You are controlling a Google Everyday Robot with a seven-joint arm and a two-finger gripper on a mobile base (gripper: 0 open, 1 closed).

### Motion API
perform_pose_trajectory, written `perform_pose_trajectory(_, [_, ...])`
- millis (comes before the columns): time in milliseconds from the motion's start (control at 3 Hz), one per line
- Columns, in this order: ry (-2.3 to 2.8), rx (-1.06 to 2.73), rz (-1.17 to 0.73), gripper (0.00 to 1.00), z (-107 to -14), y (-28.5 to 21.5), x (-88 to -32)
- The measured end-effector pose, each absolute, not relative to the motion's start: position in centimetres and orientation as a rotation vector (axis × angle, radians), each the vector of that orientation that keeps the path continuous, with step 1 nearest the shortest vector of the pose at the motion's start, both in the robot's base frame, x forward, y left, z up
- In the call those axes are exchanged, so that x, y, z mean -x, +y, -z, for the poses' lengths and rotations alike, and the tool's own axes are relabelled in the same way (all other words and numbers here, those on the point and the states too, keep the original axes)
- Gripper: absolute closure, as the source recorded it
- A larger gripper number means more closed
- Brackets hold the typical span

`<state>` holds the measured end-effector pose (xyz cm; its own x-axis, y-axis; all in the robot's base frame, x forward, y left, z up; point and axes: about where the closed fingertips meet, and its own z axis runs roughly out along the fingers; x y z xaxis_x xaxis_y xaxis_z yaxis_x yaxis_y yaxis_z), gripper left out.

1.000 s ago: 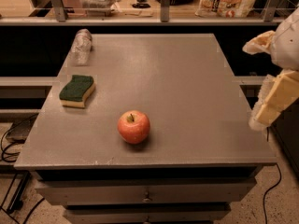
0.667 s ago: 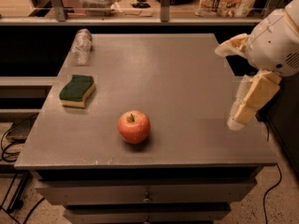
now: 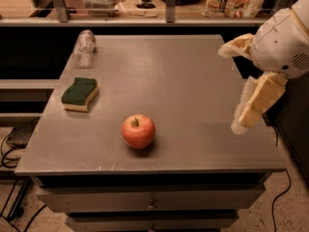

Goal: Pick apple

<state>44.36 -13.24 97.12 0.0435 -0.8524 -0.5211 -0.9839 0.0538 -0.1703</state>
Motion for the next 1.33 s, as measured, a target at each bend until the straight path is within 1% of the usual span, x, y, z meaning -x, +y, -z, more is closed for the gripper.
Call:
perform_pose_trajectory(333, [1.814, 1.879, -0.436, 0.0, -95.1, -10.7, -44.3])
perform_pose_trajectory(667, [1.723, 1.909, -0.556, 0.0, -93.6, -6.6, -44.0])
perform_pose_trajectory(1333, [1.521, 1.995, -0.769, 0.0, -89.6, 3.1, -42.8])
